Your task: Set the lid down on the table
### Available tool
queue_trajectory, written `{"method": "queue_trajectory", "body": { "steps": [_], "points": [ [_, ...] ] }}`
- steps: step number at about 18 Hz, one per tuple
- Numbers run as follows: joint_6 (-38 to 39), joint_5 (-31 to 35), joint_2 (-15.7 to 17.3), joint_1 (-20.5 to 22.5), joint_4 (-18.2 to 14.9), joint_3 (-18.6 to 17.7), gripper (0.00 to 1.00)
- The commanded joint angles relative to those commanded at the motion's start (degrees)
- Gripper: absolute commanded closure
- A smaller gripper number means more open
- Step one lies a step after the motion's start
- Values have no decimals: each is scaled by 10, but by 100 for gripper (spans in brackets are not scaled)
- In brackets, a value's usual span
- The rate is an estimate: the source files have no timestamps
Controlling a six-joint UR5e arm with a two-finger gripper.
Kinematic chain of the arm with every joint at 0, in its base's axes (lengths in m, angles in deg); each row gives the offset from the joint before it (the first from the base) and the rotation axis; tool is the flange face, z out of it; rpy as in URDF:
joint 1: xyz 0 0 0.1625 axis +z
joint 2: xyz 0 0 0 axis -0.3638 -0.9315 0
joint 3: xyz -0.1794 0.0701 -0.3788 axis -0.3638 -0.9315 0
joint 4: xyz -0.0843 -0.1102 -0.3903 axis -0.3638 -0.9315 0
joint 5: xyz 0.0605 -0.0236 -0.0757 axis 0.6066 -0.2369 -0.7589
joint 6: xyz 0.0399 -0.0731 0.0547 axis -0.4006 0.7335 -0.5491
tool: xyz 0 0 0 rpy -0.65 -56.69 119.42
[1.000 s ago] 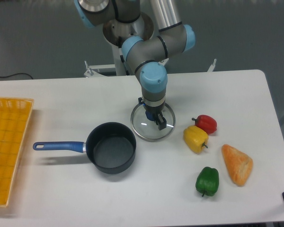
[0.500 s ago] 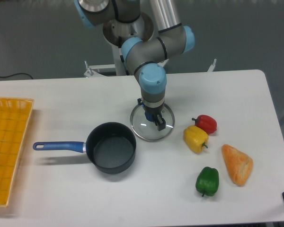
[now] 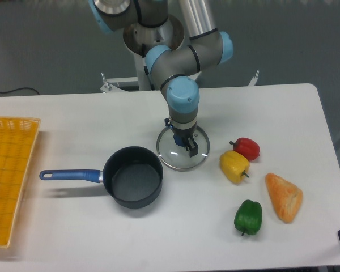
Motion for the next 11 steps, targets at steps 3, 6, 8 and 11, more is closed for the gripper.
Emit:
{"method": "queue_trajectory", "body": {
  "steps": [3,6,8,11],
  "points": [
    [0,0,0,0,0,0,36],
    [0,0,1,0,0,0,35],
    [0,0,3,0,0,0,34],
    [0,0,5,0,-1,1,34]
  ]
}}
